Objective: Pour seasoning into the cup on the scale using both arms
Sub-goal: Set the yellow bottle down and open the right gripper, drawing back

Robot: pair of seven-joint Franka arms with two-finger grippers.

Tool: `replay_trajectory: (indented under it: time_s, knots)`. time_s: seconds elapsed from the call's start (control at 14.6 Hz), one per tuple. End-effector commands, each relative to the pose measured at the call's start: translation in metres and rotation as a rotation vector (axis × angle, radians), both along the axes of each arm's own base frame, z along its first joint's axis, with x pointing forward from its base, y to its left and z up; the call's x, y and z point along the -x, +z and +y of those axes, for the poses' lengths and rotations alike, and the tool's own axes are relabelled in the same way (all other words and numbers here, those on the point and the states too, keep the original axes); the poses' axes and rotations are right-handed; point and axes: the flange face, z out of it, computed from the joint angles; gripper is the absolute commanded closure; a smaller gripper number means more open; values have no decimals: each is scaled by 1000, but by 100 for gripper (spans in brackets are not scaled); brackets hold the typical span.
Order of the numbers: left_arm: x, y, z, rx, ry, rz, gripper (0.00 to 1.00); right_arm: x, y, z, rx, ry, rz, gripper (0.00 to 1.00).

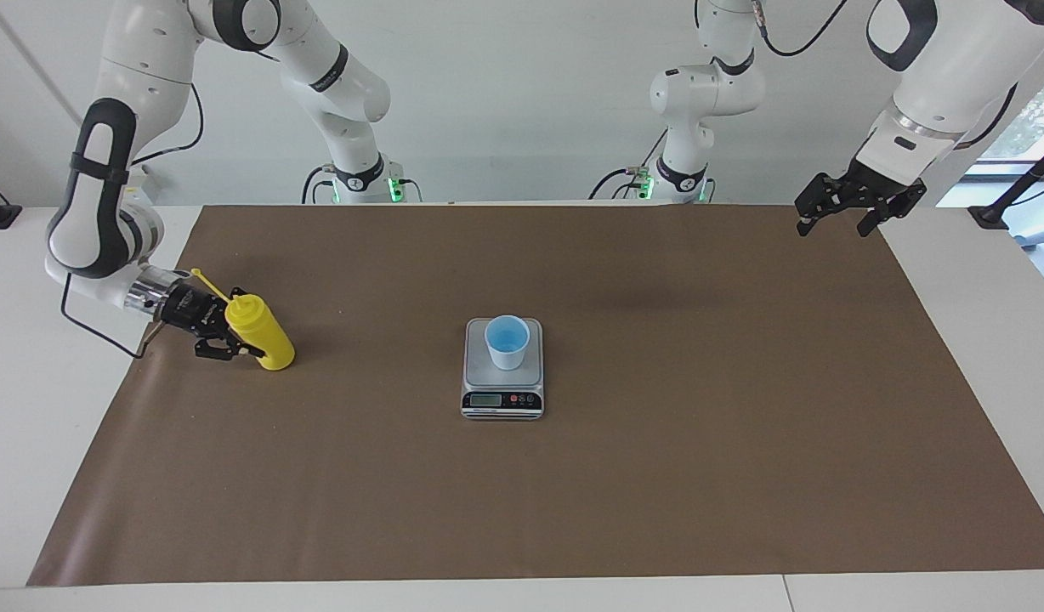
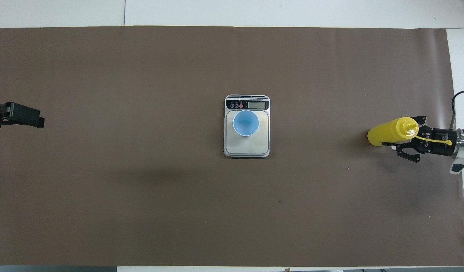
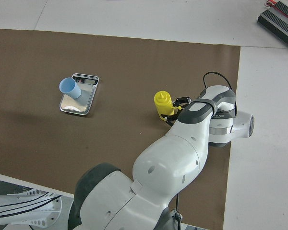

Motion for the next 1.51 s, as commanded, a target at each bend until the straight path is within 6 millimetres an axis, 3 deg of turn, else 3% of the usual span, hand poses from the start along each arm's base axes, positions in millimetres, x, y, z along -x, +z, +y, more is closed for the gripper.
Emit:
replay_trajectory:
  time_s: [0.0,0.07,0.14,0.41,0.75,0.96,1.1,1.3,1.44]
  knots:
    - [2,5,3,-17,-7,-5,0,3,-2,-2,-37,-9,-53,32]
    - [2,5,3,-17,-7,-5,0,3,-2,-2,-37,-9,-54,11]
    - [2,5,3,-17,-7,-5,0,2,-1,-2,-37,-8,-56,0]
    - [2,5,3,-17,-7,-6,0,3,6,-5,-61,26,-61,0]
    - [2,5,3,-17,-7,-5,0,28,21,-51,-51,81,-63,0]
    - [2,5,3,-17,-7,-5,0,20,39,-71,14,177,-110,0]
    - [2,5,3,-17,-7,-5,0,5,70,-82,99,276,-147,0]
    - [2,5,3,-17,-7,-6,0,-24,146,-80,195,422,-192,0]
    - [2,5,3,-17,-7,-5,0,-22,187,-77,255,424,-198,0]
